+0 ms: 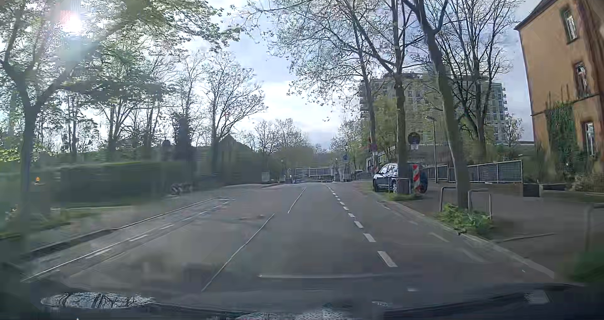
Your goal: Follow the waypoints while adhering to traffic rules and regulations
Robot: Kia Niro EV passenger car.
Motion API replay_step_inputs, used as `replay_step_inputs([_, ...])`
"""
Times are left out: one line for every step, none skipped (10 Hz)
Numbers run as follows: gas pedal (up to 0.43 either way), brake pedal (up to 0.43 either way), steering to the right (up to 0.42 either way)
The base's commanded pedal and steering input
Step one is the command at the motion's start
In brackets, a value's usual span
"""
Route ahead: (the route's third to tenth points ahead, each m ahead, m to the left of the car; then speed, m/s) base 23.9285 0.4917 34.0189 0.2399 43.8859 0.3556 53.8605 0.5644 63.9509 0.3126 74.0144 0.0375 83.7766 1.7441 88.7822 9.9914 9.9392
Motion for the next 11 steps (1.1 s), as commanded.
replay_step_inputs([0.110, 0.000, 0.006])
replay_step_inputs([0.110, 0.000, 0.006])
replay_step_inputs([0.110, 0.000, 0.004])
replay_step_inputs([0.110, 0.000, 0.004])
replay_step_inputs([0.110, 0.000, 0.004])
replay_step_inputs([0.110, 0.000, 0.004])
replay_step_inputs([0.087, 0.000, 0.003])
replay_step_inputs([0.087, 0.000, 0.003])
replay_step_inputs([0.079, 0.000, 0.000])
replay_step_inputs([0.059, 0.000, -0.001])
replay_step_inputs([0.059, 0.000, -0.001])
